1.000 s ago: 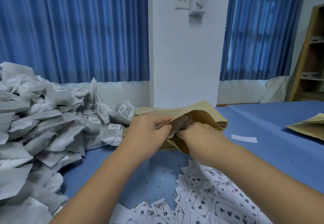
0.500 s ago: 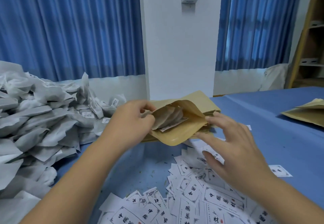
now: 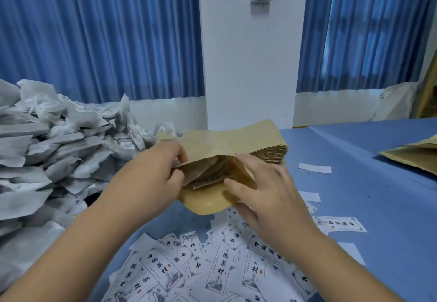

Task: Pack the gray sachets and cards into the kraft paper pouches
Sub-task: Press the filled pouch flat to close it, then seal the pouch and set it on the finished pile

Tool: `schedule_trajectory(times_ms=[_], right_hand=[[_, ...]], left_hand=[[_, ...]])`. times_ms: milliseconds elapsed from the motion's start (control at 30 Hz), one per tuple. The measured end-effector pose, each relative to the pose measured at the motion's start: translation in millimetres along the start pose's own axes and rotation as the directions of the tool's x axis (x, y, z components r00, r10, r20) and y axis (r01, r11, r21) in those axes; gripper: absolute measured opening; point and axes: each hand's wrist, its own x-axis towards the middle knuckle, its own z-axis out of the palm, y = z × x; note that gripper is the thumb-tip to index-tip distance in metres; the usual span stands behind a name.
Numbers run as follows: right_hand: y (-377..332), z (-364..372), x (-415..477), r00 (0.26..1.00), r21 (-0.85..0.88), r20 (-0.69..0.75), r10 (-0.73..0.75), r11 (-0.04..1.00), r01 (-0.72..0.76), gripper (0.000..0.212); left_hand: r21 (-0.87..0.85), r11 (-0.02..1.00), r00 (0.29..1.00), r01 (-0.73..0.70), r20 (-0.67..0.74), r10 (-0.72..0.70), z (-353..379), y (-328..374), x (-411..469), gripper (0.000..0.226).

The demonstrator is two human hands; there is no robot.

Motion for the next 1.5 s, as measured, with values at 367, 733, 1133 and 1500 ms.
schedule_trajectory(times_ms=[367, 733, 1133, 1500], right_hand=[[-34, 4, -15, 0.968, 0.22, 0.197, -0.156, 0.969, 0.111, 0.039], [-35, 15, -37, 0.874, 0.273, 0.387, -0.295, 0.942, 0.197, 0.043], [-53, 3, -38, 0.891, 0.117, 0.185, -0.414, 0.91, 0.399, 0.027], [-44, 17, -41, 0.728, 0.236, 0.612, -0.309, 0.95, 0.205, 0.049]], left_hand=[[0.349, 0.934, 0.996, 0.073, 0.025, -0.087, -1, -15, -75, 0.046], [0.472, 0.877, 0.995, 0.087, 0.007, -0.103, 46, -37, -97, 0.069], [0.374, 0.865, 0.941, -0.335, 0.078, 0.33, 41, -51, -103, 0.075], [0.031, 0.952, 0.825, -0.304, 0.509, 0.247, 54, -70, -113, 0.055]])
